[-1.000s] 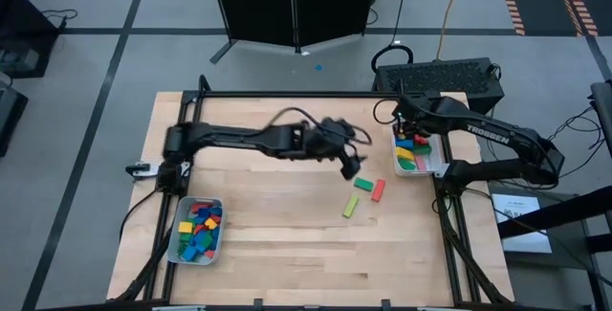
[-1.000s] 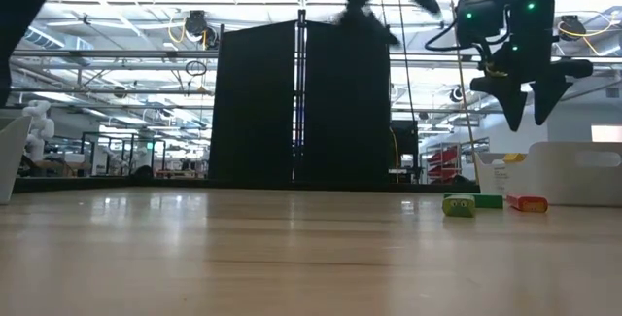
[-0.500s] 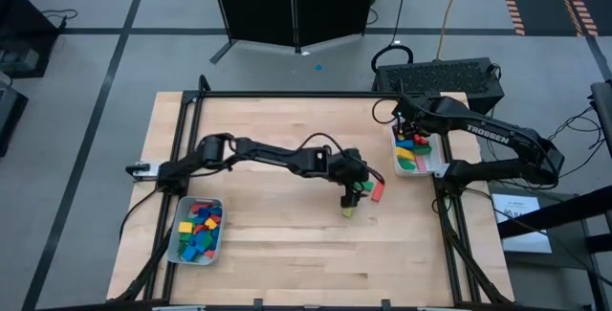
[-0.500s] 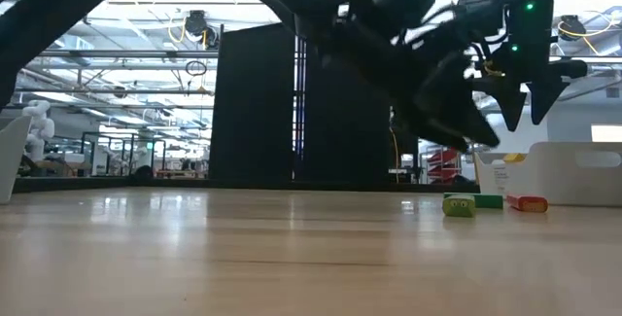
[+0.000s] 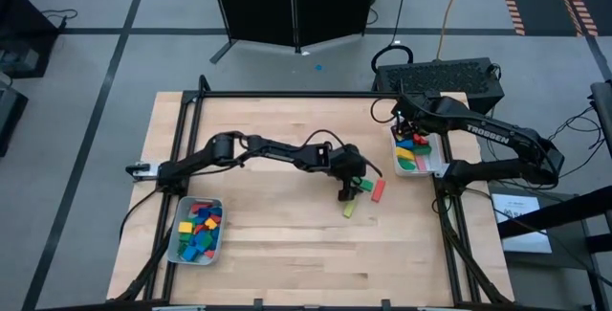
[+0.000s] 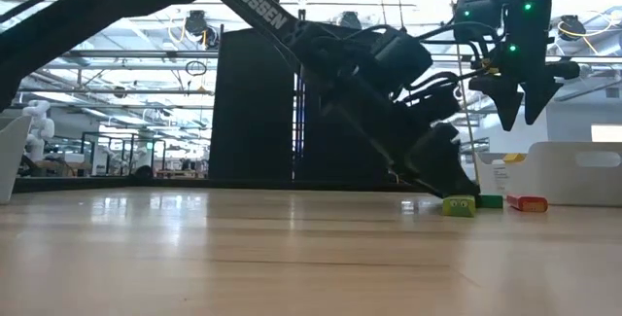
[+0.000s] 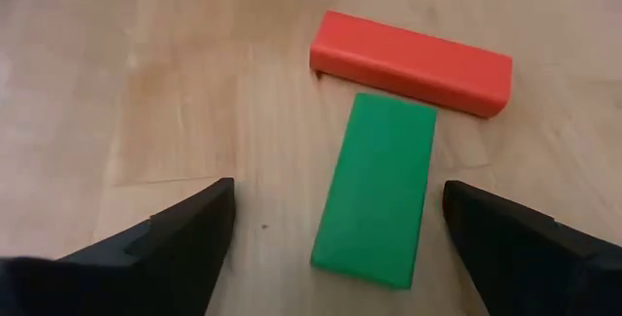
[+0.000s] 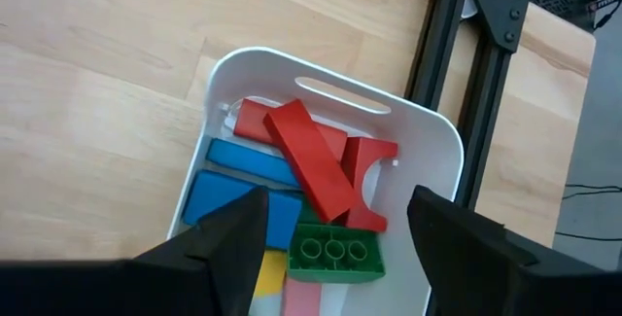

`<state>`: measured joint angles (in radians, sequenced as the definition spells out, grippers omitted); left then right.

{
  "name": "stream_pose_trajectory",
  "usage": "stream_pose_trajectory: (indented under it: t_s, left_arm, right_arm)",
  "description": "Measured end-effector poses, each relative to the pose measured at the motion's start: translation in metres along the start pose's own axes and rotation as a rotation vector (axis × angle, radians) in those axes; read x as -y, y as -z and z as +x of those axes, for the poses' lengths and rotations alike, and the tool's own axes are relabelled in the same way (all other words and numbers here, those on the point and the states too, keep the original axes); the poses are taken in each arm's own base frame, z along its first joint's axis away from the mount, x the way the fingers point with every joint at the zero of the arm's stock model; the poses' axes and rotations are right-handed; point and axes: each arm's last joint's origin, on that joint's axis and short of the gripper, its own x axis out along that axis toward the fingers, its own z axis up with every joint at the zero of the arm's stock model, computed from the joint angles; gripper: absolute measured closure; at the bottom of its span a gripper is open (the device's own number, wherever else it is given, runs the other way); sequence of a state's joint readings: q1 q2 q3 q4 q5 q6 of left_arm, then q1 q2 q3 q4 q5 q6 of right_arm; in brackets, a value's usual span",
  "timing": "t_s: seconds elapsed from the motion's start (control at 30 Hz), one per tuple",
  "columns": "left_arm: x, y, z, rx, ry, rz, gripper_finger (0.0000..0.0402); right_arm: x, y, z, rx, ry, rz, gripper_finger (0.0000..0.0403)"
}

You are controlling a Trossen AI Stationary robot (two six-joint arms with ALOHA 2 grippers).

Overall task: Sort blocks by size
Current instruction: Put the green block into the white bin

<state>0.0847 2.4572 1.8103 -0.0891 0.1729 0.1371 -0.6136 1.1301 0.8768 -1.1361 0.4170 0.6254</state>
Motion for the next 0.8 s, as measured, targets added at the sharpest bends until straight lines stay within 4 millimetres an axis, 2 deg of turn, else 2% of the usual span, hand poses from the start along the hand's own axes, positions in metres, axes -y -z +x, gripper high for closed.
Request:
stream_pose_trajectory:
  t_s: [0.2,0.47,0.63,0.8]
  left_arm:
    - [0.005,0.000,0.001,-0.013,-0.016,0.093,0.0114]
    - [0.020,0.003,0.004,-0.059,-0.021,0.211,0.0282]
    - [0.019,0.006,0.003,-0.103,-0.025,0.114,0.0290]
    - [0.012,-0.004,-0.024,-0.177,-0.047,0.027,0.0290]
  right_arm:
    - [0.000,-0.001,0.000,0.006,-0.004,-0.007,0.0165]
    - [-0.001,-0.001,0.000,0.008,-0.006,-0.032,0.0165]
    - [-0.001,-0.001,0.000,0.007,-0.008,-0.032,0.0165]
    - [-0.001,-0.001,-0.001,0.012,-0.033,-0.054,0.0165]
